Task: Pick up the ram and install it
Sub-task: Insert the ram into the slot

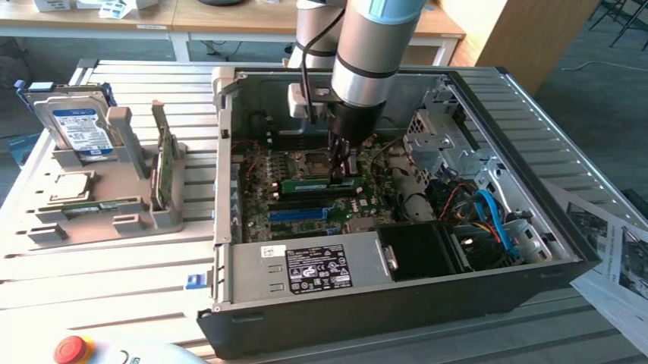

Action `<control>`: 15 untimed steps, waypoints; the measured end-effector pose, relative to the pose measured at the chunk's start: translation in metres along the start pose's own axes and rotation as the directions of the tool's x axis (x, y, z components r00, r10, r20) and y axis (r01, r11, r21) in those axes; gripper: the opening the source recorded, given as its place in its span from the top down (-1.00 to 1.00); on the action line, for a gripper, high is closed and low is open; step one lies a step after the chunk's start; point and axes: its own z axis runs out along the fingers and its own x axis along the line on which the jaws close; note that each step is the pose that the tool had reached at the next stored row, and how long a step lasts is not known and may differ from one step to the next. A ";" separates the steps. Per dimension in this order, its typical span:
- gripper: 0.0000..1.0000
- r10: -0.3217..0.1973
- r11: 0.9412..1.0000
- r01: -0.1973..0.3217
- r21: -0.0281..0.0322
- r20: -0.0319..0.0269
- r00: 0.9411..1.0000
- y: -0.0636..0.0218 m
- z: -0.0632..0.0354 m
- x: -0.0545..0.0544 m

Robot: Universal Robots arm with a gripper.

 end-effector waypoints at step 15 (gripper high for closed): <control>0.76 0.000 1.000 0.000 0.004 0.000 1.000 0.0048 0.0002 0.000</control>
